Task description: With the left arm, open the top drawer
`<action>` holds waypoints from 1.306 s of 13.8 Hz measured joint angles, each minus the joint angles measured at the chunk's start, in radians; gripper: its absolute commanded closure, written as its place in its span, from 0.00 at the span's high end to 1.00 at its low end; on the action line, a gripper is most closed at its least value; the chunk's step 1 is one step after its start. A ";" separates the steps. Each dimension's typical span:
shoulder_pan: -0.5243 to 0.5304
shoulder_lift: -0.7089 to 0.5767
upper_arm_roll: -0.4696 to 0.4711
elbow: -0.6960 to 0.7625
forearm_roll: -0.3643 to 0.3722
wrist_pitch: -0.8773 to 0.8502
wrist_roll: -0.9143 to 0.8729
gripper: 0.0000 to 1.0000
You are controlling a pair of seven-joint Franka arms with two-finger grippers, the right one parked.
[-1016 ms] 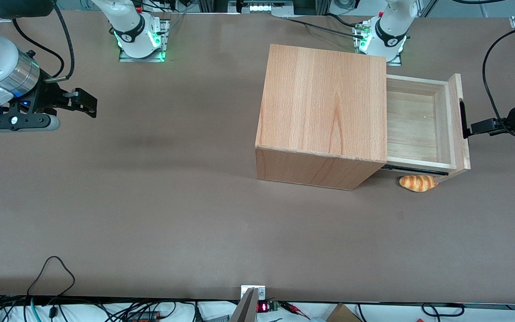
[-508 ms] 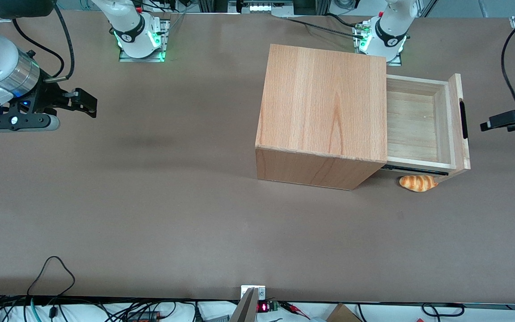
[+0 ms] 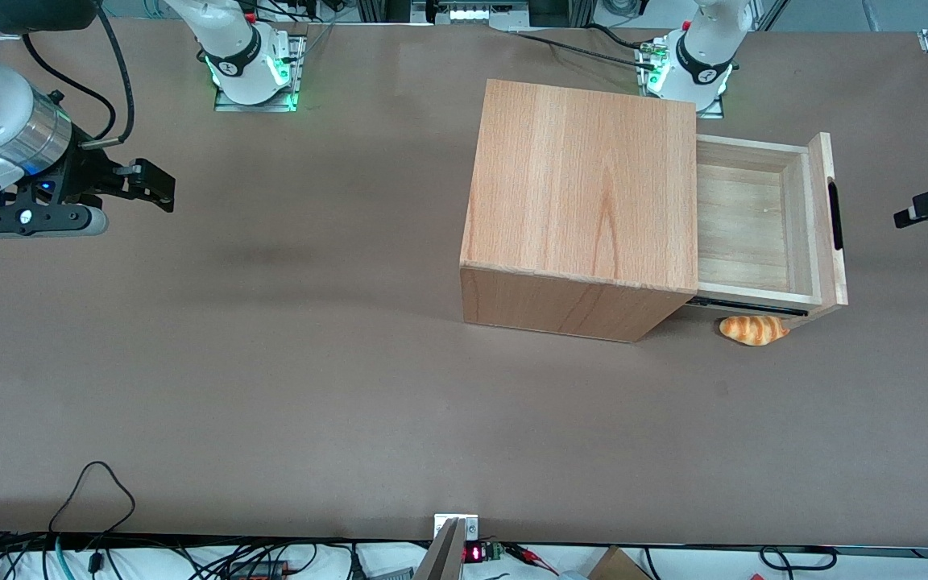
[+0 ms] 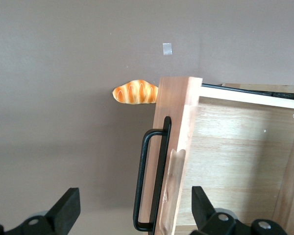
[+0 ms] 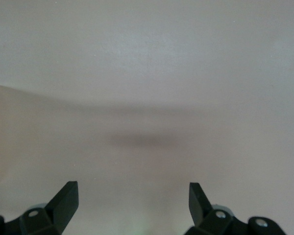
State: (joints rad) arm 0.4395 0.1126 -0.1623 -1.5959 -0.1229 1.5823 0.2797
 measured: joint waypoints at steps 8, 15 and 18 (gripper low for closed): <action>-0.204 -0.031 0.009 0.065 0.085 -0.010 -0.162 1.00; -0.368 -0.103 0.115 0.062 0.126 -0.030 -0.237 1.00; -0.368 -0.125 0.118 0.053 0.126 -0.034 -0.238 1.00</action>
State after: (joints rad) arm 0.0719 -0.0120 -0.0441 -1.5428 0.0035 1.5485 0.0414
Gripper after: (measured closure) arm 0.000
